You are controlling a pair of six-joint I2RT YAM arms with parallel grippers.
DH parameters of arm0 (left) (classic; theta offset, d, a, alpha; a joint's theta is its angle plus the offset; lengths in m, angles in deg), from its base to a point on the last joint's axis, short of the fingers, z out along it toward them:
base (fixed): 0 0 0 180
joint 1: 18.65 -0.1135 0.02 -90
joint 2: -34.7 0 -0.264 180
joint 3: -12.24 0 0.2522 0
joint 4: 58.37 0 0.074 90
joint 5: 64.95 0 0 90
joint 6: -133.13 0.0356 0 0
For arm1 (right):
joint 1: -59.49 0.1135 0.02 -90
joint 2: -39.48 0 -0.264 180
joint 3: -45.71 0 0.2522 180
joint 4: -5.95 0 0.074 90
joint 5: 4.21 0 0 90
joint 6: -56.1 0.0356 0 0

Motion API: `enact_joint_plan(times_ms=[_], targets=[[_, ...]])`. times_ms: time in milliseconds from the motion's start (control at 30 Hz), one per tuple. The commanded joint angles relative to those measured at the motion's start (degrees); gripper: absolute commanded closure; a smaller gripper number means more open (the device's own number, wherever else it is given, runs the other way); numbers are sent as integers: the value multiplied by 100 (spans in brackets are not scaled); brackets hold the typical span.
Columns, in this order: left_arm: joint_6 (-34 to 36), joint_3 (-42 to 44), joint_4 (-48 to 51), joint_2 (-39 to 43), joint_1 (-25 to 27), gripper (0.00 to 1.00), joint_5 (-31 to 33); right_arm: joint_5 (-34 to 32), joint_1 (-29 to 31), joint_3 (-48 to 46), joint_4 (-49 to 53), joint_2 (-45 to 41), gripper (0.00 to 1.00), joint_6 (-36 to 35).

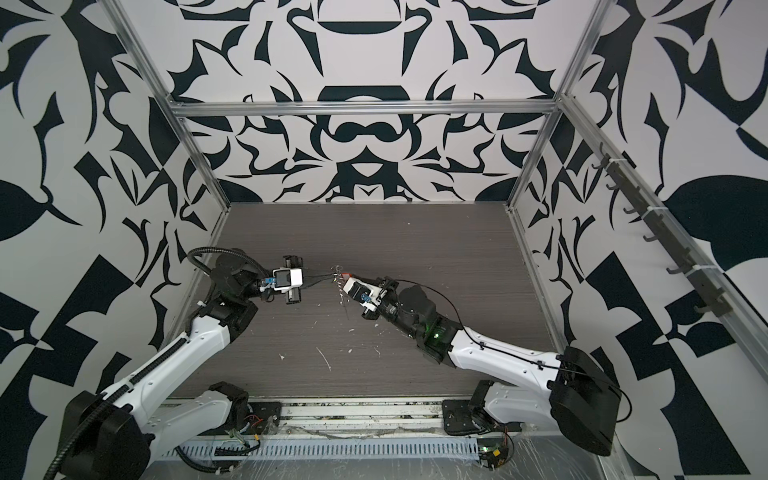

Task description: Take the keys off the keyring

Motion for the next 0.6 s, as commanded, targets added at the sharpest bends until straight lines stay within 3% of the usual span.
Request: enact_joint_plan(times_ms=[0, 133, 567], targets=[[-81, -143, -118, 7, -16, 100, -45, -173, 17, 32, -626, -118, 81, 25], [-109, -156, -119, 8, -15, 100, -54, -35, 7, 82, -881, 39, 78, 63], [-93, -183, 48, 118, -13, 100, -12, 316, -23, 325, -1369, 556, 78, 6]])
